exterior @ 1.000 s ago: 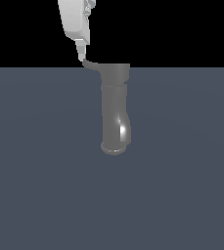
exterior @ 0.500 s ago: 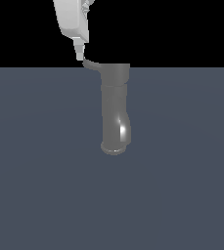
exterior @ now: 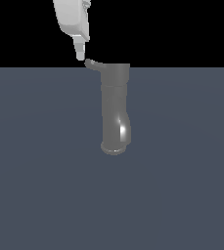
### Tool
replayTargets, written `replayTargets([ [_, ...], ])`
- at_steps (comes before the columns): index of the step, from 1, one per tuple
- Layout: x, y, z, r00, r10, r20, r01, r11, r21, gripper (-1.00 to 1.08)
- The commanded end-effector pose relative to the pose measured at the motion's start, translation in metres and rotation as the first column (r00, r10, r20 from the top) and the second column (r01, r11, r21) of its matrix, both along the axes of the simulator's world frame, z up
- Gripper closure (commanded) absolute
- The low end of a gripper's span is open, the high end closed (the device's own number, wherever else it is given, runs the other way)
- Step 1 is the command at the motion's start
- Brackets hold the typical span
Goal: Turn on the faucet by rotating a designated handle.
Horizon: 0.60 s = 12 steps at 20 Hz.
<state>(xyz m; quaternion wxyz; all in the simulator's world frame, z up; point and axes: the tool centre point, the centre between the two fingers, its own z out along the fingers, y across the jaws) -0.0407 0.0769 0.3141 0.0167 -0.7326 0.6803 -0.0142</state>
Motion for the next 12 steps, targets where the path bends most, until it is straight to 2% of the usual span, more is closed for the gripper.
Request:
replayTargets([
  [1, -0.012, -0.018, -0.010, 0.999, -0.023, -0.027, 0.023, 1.000, -0.003, 1.08],
  [11, -0.040, -0.035, -0.016, 0.999, -0.027, -0.042, 0.027, 1.000, -0.005, 1.08],
  [12, -0.030, -0.020, -0.001, 1.000, -0.003, -0.004, 0.003, 1.000, -0.005, 1.08],
])
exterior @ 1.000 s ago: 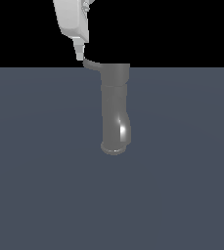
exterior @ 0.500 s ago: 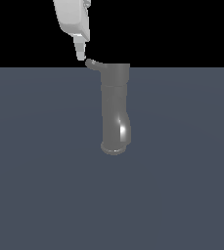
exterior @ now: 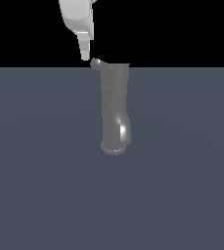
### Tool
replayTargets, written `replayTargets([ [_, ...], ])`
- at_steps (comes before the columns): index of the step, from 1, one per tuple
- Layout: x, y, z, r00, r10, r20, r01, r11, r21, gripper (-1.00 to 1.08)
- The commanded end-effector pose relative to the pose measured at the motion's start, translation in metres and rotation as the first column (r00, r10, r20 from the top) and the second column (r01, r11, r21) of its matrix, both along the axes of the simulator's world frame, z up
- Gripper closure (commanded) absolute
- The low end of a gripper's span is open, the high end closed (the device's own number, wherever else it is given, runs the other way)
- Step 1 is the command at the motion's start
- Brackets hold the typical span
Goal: Turn on the faucet by rotating a designated handle.
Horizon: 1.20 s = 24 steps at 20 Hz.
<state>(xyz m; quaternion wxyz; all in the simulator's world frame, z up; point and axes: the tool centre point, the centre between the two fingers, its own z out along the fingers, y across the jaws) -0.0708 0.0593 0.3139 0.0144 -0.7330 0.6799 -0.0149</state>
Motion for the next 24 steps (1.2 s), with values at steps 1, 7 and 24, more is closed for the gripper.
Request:
replayTargets([
  [1, -0.002, -0.008, -0.002, 1.000, -0.005, -0.004, 0.005, 1.000, 0.000, 1.08],
  [7, -0.012, -0.042, -0.008, 1.000, -0.016, -0.021, 0.016, 1.000, 0.000, 1.08],
  [24, -0.002, -0.093, -0.008, 1.000, 0.003, -0.023, -0.003, 1.000, -0.004, 1.08],
])
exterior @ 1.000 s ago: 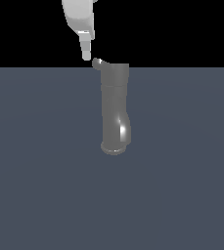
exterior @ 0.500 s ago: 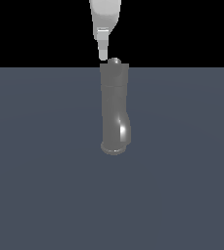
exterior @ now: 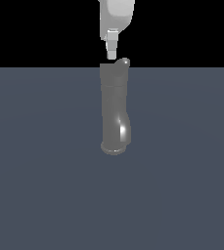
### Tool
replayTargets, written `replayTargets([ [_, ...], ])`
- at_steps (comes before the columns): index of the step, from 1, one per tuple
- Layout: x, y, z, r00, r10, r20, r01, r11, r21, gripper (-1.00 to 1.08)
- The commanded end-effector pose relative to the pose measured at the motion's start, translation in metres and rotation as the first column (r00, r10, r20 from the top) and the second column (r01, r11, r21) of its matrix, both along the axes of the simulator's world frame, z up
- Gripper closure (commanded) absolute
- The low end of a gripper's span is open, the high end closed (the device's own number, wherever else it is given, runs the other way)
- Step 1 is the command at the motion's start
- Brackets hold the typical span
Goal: Turn on the faucet by rotating a designated handle.
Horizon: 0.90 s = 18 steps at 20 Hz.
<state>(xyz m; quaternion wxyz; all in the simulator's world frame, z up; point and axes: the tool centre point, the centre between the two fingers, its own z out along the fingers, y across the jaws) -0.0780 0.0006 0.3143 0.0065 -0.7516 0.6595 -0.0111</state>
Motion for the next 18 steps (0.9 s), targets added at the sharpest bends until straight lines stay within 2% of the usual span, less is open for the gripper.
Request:
replayTargets([
  [1, 0.007, -0.039, -0.009, 0.998, -0.056, -0.009, 0.056, 0.998, 0.003, 1.08],
  [8, 0.019, -0.077, -0.016, 0.996, -0.081, -0.024, 0.081, 0.997, 0.005, 1.08],
  [9, 0.019, -0.077, -0.016, 0.996, -0.081, -0.024, 0.081, 0.997, 0.005, 1.08],
  [10, 0.025, -0.041, 0.001, 1.000, -0.023, 0.010, 0.023, 1.000, 0.002, 1.08],
  [18, 0.047, -0.059, -0.005, 0.999, -0.044, -0.003, 0.044, 0.999, 0.003, 1.08],
])
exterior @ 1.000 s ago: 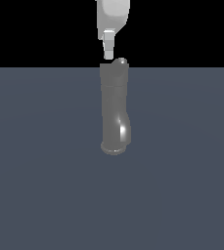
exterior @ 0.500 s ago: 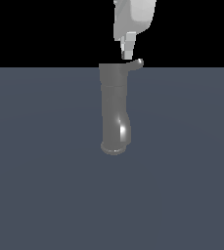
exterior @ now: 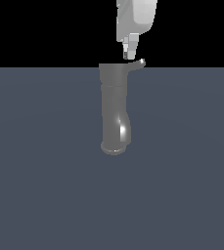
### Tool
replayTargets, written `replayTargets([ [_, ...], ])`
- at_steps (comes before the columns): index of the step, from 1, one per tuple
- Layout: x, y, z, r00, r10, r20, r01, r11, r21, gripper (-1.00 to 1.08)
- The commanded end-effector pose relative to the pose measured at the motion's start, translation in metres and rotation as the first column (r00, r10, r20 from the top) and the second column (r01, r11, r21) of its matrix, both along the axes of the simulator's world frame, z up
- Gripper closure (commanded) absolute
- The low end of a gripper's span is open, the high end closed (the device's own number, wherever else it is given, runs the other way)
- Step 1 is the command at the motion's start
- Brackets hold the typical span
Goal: Turn on the faucet by rotating a designated handle.
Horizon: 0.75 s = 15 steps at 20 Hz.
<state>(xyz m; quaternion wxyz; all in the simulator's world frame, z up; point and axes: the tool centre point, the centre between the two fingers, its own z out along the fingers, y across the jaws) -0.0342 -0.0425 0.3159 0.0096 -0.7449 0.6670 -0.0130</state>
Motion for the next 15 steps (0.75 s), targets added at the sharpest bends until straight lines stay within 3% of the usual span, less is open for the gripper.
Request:
replayTargets([
  [1, 0.006, -0.018, -0.008, 1.000, -0.027, -0.011, 0.027, 1.000, 0.001, 1.08],
  [15, 0.039, -0.047, -0.018, 0.998, -0.061, -0.030, 0.061, 0.998, 0.003, 1.08],
])
